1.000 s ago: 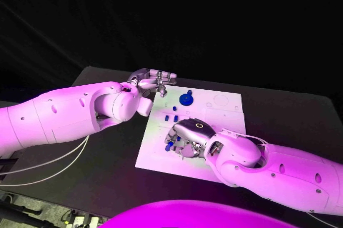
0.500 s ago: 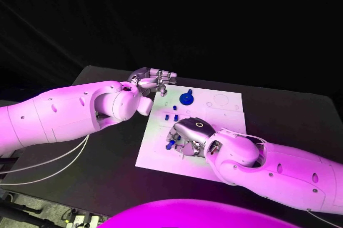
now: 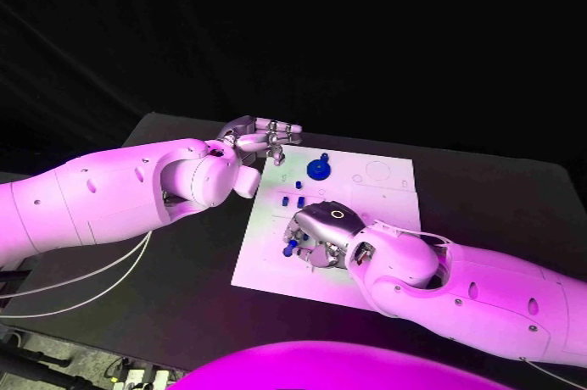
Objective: Assemble the parts on the task board
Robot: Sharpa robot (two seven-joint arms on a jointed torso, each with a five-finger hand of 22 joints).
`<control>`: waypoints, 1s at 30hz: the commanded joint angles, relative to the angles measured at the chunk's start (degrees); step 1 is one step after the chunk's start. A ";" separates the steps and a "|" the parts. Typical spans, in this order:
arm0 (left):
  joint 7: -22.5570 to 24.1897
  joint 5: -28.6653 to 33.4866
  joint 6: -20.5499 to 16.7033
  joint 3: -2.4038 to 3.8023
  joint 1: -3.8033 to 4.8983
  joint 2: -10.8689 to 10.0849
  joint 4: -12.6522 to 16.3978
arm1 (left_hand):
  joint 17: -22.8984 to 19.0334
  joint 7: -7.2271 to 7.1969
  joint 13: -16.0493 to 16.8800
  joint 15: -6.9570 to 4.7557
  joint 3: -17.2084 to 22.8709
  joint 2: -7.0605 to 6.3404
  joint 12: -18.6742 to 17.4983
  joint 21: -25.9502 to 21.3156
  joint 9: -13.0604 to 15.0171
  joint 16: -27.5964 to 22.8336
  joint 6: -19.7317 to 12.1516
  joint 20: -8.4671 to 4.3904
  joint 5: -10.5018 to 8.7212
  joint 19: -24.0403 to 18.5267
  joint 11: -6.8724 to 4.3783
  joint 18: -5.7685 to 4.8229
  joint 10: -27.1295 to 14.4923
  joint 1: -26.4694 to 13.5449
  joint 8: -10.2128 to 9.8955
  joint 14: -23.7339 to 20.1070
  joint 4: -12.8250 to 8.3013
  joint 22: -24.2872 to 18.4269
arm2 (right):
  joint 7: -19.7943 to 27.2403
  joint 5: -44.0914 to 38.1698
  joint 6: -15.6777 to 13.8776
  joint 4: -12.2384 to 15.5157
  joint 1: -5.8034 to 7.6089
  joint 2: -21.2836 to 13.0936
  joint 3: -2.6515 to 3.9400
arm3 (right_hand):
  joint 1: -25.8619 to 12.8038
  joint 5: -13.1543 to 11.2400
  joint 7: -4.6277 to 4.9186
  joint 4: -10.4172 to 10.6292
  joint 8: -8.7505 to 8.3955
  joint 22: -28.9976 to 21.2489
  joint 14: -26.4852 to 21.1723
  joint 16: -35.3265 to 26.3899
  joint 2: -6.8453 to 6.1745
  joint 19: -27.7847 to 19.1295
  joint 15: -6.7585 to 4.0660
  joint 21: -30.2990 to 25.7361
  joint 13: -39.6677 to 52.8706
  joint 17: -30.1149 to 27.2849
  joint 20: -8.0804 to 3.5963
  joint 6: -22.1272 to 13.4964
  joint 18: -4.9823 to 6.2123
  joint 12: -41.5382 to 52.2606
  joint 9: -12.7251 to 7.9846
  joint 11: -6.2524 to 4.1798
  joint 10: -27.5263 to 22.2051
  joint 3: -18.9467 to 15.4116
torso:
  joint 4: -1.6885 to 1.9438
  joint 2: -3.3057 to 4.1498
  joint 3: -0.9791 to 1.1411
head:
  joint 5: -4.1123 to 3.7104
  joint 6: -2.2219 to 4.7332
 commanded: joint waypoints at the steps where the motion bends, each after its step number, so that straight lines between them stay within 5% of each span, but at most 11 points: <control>1: 0.13 0.23 1.07 0.04 0.06 0.12 0.15 | -0.06 0.08 0.07 -0.10 -0.09 0.58 0.33 -0.14 -0.07 -0.22 0.05 0.18 0.19 0.13 -0.05 0.79 -0.36 -0.20 -0.01 -0.31 -0.11 -0.08 | -0.45 -1.36 1.95 -0.28 -0.16 0.60 -0.06 | -0.47 0.38 -0.17 -0.02 0.17 11.48 1.74 0.29 -0.01 0.98 -0.20 0.15 0.07 -0.08 -0.19 0.41 -0.47 -0.11 0.12 -0.32 0.49 0.27 | -0.01 0.02 0.01 | -0.04 0.01; 12: 0.03 0.23 1.05 0.04 0.07 0.09 0.15 | -0.06 0.08 0.07 -0.10 -0.09 0.58 0.33 -0.14 -0.07 -0.22 0.05 0.18 0.19 0.13 -0.05 0.79 -0.36 -0.20 -0.01 -0.31 -0.11 -0.08 | -0.73 -0.92 2.78 -0.91 -0.57 1.15 -0.28 | -2.66 0.96 0.34 0.29 -0.63 11.26 1.59 0.02 -1.11 0.52 0.25 -0.91 -0.32 -0.66 0.04 -1.02 -0.29 -1.72 -0.17 0.26 -1.45 -0.01 | -0.02 -0.05 -0.04 | -0.09 -0.16; 18: -0.05 0.23 1.09 0.04 0.07 0.08 0.12 | -0.06 0.08 0.07 -0.10 -0.09 0.58 0.33 -0.14 -0.07 -0.22 0.05 0.18 0.19 0.13 -0.05 0.79 -0.36 -0.20 -0.01 -0.31 -0.11 -0.08 | -0.98 -1.20 -0.64 -1.02 -0.61 0.85 -0.31 | -5.28 1.35 2.15 0.54 -0.81 9.28 0.25 -2.62 -3.70 -2.35 1.94 -7.81 -0.74 -5.11 1.36 -7.08 0.98 -3.47 -1.74 2.22 -7.95 -1.07 | -0.05 -0.02 0.04 | -0.17 -0.06; 20: -0.07 0.23 1.10 0.04 0.07 0.07 0.11 | -0.21 0.05 0.10 -0.11 -0.18 0.65 0.47 -0.28 -0.08 -0.29 0.07 0.19 0.18 0.11 -0.07 0.81 -0.42 -0.23 0.05 -0.34 -0.12 -0.19 | -0.74 -1.31 -2.05 -0.83 -0.63 0.61 -0.31 | -5.68 1.42 2.04 0.32 -0.73 8.45 -0.21 -3.71 -4.32 -3.40 2.00 -10.42 -0.67 -6.76 1.68 -9.17 1.50 -3.23 -2.29 2.44 -10.16 -2.41 | -0.04 -0.02 0.05 | -0.21 -0.03; 25: -0.15 0.22 1.05 0.03 0.07 0.07 0.08 | -0.21 0.05 0.10 -0.11 -0.18 0.65 0.47 -0.28 -0.08 -0.29 0.07 0.19 0.18 0.11 -0.07 0.81 -0.42 -0.23 0.05 -0.34 -0.12 -0.19 | 0.72 -1.40 -4.96 -0.25 -0.64 -0.14 -0.31 | -5.94 3.29 1.35 0.44 -0.42 5.86 -2.12 -7.05 -4.39 -6.71 2.22 -18.35 -0.36 -11.66 2.03 -13.23 2.88 -2.21 -3.24 2.64 -14.65 -8.54 | -0.05 -0.06 0.05 | -0.28 -0.02; 28: -0.20 0.22 1.05 0.03 0.07 0.07 0.03 | -0.21 0.05 0.10 -0.11 -0.18 0.65 0.47 -0.28 -0.08 -0.29 0.07 0.19 0.18 0.11 -0.07 0.81 -0.42 -0.23 0.05 -0.34 -0.12 -0.19 | 1.59 -1.26 -6.38 0.85 -0.60 -1.19 -0.29 | -4.76 4.06 -0.27 1.76 -0.58 3.93 -3.67 -9.67 -3.75 -8.60 2.58 -23.73 -0.19 -15.78 2.33 -15.59 3.68 -0.33 -3.64 3.05 -17.77 -16.03 | -0.03 -0.04 0.07 | -0.41 0.01; 30: -0.21 0.22 1.04 0.03 0.07 0.07 -0.01 | -0.21 0.05 0.10 -0.11 -0.18 0.65 0.47 -0.28 -0.08 -0.29 0.07 0.19 0.18 0.11 -0.07 0.81 -0.42 -0.23 0.05 -0.34 -0.12 -0.19 | 1.95 -1.16 -7.10 1.93 -0.42 -2.22 -0.21 | -1.70 4.39 -1.06 4.59 -0.29 3.16 -3.88 -10.26 -2.85 -8.53 2.50 -25.21 0.14 -16.74 2.50 -16.35 3.76 2.72 -3.56 3.19 -19.73 -22.11 | -0.07 -0.07 0.07 | -0.54 0.11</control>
